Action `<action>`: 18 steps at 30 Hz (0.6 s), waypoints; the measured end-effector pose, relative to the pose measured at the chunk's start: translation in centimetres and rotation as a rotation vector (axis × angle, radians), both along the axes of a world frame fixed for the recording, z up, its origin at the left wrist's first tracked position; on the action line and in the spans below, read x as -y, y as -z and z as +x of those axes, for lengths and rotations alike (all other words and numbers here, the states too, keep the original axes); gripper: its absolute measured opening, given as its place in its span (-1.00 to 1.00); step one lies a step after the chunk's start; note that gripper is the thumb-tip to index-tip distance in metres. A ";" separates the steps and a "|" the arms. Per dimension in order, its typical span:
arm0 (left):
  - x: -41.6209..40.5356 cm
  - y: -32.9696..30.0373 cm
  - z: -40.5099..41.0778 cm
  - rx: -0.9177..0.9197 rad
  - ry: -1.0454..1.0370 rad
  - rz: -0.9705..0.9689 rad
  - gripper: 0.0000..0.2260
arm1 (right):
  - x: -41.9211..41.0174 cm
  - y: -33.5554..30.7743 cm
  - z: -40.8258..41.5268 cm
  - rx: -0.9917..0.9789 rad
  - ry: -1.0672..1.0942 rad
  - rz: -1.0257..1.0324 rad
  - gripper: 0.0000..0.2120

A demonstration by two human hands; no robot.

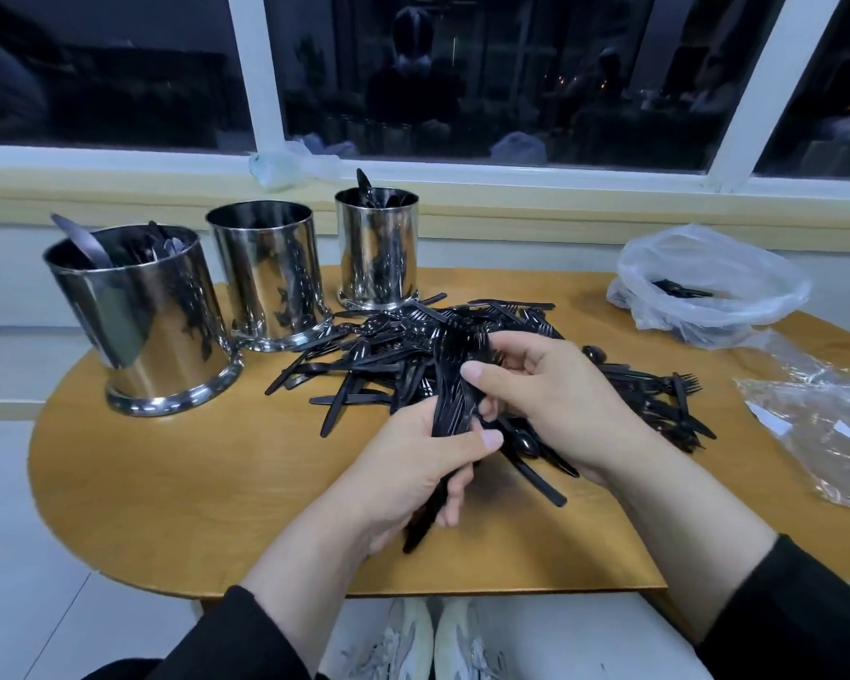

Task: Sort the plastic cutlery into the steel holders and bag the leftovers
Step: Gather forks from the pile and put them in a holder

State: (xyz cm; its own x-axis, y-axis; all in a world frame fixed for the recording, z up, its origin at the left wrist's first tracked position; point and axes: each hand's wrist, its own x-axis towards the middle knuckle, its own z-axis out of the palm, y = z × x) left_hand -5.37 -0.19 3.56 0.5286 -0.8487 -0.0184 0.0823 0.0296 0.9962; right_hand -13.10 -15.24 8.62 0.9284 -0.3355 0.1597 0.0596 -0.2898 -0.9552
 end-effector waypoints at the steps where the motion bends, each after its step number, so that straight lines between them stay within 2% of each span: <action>1: -0.3 -0.1 0.4 0.022 0.001 0.016 -0.88 | -0.2 -0.2 0.4 -0.002 -0.019 -0.001 -0.90; 5: -1.1 -0.1 2.2 0.150 -0.113 0.090 -0.82 | -0.7 -0.5 2.7 -0.021 0.008 -0.141 -0.88; 10: -2.0 0.0 4.0 0.234 -0.171 0.136 -0.87 | -1.4 -0.7 5.6 -0.068 -0.004 -0.324 -0.79; 13: -2.6 0.0 5.0 0.208 -0.159 0.164 -0.87 | -1.8 -0.7 7.0 -0.064 -0.035 -0.436 -0.76; 15: -3.0 0.1 5.8 0.184 -0.153 0.163 -0.86 | -1.9 -0.5 8.2 -0.060 0.001 -0.527 -0.66; 18: -3.4 0.0 7.2 0.167 -0.142 0.155 -0.84 | -2.1 -0.5 9.8 -0.040 -0.018 -0.495 -0.70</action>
State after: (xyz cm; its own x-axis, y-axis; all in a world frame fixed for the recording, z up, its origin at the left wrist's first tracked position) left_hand 1.83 3.20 3.52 0.6490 -0.7595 -0.0449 -0.0777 -0.1249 0.9891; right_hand -3.29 -13.12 9.09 0.9418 -0.2126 0.2603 0.0350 -0.7082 -0.7051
